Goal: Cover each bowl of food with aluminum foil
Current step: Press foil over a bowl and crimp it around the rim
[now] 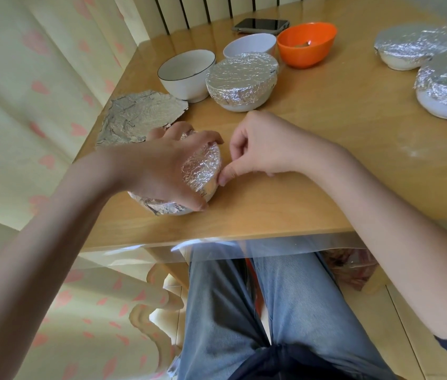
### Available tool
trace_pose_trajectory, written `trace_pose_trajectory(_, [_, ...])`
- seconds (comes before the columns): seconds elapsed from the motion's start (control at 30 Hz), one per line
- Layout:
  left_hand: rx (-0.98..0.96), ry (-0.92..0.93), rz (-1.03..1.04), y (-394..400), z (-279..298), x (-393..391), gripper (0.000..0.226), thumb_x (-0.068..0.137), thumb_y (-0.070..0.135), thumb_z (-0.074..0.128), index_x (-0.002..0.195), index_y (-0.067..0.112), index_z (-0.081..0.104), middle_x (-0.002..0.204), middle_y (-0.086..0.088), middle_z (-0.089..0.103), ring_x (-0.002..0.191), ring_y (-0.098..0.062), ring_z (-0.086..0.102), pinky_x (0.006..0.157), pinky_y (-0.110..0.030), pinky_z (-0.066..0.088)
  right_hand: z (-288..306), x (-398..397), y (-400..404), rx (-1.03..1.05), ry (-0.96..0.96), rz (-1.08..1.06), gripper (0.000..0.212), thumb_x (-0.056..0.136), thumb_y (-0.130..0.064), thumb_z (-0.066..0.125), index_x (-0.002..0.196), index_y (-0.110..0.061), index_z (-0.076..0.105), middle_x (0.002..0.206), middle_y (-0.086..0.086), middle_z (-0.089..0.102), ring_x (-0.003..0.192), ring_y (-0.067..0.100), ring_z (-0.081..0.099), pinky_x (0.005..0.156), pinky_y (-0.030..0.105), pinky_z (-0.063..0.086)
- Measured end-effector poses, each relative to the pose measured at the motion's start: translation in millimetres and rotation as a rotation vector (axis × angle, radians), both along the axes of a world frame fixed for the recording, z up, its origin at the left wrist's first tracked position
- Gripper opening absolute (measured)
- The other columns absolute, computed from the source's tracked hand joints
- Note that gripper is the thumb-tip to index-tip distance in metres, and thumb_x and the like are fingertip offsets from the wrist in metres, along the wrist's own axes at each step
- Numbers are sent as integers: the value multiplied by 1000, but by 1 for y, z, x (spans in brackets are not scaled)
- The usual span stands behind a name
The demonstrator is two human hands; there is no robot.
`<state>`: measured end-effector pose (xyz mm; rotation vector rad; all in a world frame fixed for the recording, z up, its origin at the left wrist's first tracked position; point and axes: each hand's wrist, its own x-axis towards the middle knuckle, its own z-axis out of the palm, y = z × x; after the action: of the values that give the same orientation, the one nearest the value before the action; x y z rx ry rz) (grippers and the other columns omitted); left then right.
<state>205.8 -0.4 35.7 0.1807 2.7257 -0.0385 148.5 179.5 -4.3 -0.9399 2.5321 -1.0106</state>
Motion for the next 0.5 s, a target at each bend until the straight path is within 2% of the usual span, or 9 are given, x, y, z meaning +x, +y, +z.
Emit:
trace_pose_trajectory(0.07, [-41, 0, 65, 4, -2, 2, 120, 45, 84, 68, 134, 66, -10, 157, 12, 2, 146, -29, 7, 106, -63, 31, -7, 6, 8, -7, 8, -26, 37, 62, -43, 85, 63, -14, 63, 50, 0, 59, 37, 11, 47, 43, 25, 41])
trace_pose_trajectory(0.1, [-45, -29, 89, 4, -1, 4, 127, 43, 88, 68, 132, 68, -21, 161, 10, -8, 149, -31, -4, 110, -66, 24, -9, 10, 12, 13, 20, -32, 34, 61, -44, 84, 66, -17, 64, 52, -4, 61, 39, 7, 48, 47, 26, 42])
trace_pose_trajectory(0.17, [-33, -81, 84, 0, 7, 8, 142, 32, 83, 71, 123, 68, -38, 158, 9, -30, 145, -28, -27, 114, -66, 6, -12, 23, 15, 44, 51, -58, 35, 59, -50, 83, 70, -22, 64, 53, -11, 59, 46, 1, 50, 53, 26, 41])
trace_pose_trajectory(0.27, [-60, -97, -31, -16, 19, 5, 152, 24, 75, 78, 119, 70, -40, 149, 16, -41, 139, -19, -38, 115, -62, -6, -12, 51, 8, 81, 147, -142, 50, 57, -69, 72, 77, -27, 56, 60, -12, 54, 59, 4, 50, 54, 27, 36])
trace_pose_trajectory(0.37, [-85, -163, -84, -21, 19, 1, 149, 34, 66, 86, 122, 72, -35, 153, 21, -33, 145, -16, -28, 118, -60, 4, -10, 73, -7, 103, 278, -224, 54, 59, -80, 63, 74, -29, 48, 65, -14, 52, 65, 8, 50, 52, 25, 30])
trace_pose_trajectory(0.5, [-64, -134, -131, -19, 14, 0, 140, 49, 50, 92, 127, 73, -23, 149, 29, -7, 147, -13, 0, 113, -48, 28, -11, 77, -14, 35, 285, -276, 49, 65, -72, 67, 59, -33, 39, 55, -16, 45, 55, -1, 41, 49, 19, 29])
